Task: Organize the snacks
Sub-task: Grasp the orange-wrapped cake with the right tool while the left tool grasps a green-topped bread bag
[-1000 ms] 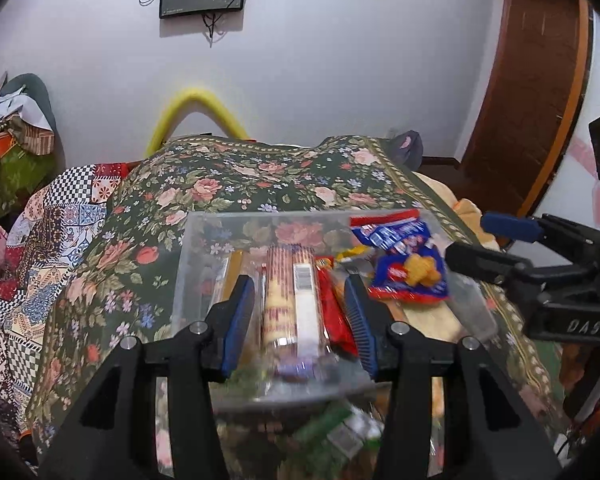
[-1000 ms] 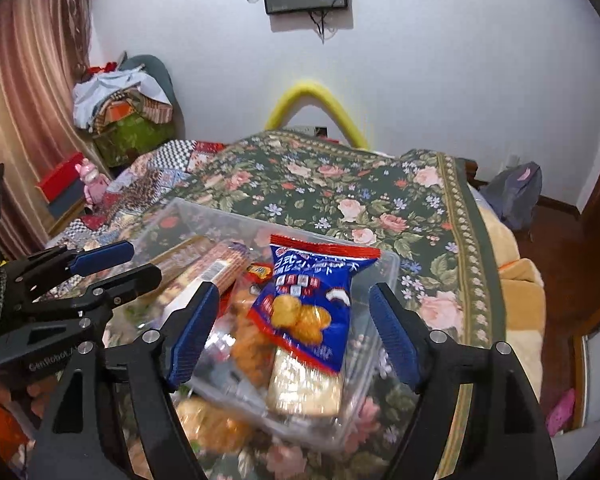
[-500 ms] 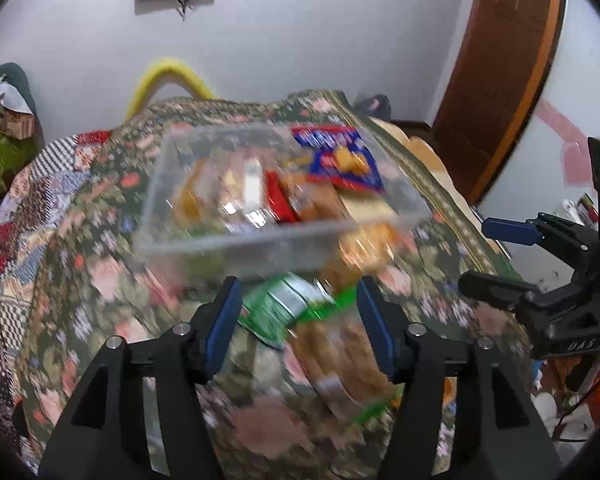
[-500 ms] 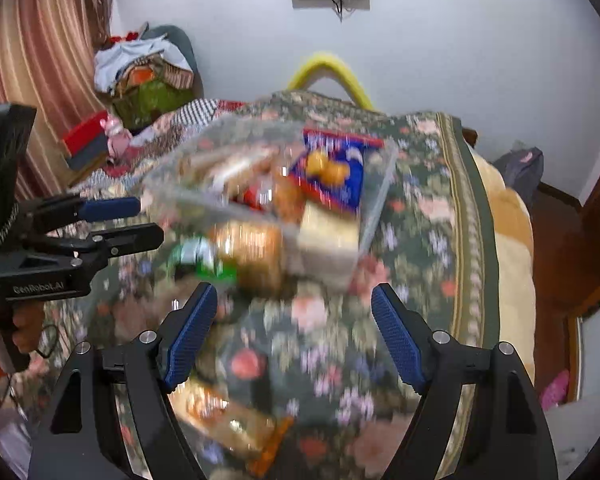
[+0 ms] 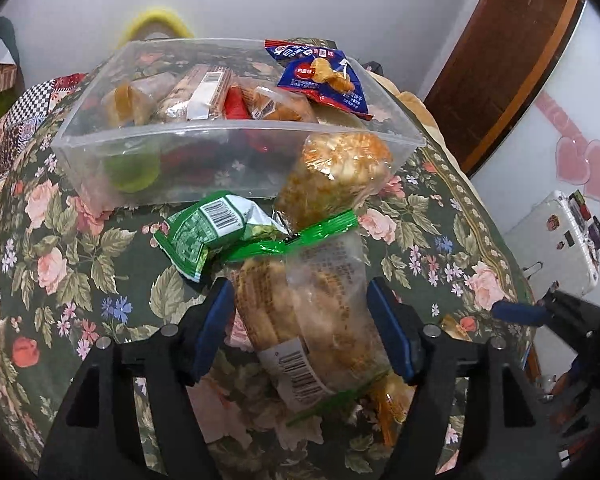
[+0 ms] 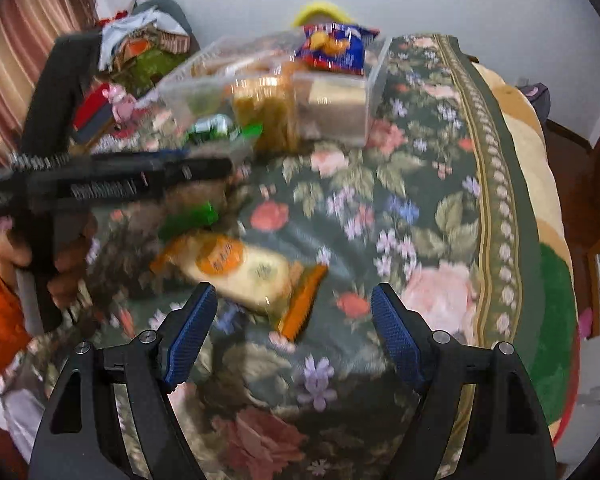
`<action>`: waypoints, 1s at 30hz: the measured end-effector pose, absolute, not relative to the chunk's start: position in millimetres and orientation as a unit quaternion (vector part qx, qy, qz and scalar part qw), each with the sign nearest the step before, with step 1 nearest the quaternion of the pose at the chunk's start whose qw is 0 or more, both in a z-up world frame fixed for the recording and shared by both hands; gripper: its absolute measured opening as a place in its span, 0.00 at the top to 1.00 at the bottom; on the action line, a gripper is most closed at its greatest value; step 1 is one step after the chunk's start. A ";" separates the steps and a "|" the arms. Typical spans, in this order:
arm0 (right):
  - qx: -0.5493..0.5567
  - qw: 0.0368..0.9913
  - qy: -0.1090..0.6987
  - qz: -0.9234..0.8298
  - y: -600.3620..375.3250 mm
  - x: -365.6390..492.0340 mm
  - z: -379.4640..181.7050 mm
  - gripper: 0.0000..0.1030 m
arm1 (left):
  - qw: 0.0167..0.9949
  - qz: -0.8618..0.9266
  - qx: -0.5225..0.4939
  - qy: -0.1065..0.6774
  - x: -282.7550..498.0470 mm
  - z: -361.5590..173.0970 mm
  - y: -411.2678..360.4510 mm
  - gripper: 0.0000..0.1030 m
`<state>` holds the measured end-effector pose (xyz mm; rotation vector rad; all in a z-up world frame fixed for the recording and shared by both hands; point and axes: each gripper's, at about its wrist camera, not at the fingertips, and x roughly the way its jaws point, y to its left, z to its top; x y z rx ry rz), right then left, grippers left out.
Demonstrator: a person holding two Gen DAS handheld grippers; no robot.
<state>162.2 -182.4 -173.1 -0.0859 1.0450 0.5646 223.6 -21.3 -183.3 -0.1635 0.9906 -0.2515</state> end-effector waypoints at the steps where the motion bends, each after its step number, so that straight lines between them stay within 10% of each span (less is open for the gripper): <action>1: -0.049 0.827 0.495 0.261 -181.7 162.2 -177.7 0.25 | 0.869 -0.123 -0.080 0.473 221.6 -184.0 -19.8 0.32; 30: 0.069 0.832 0.494 0.241 -151.5 207.4 -188.2 0.27 | 0.893 -0.110 -0.059 0.433 160.4 -167.7 9.7 0.55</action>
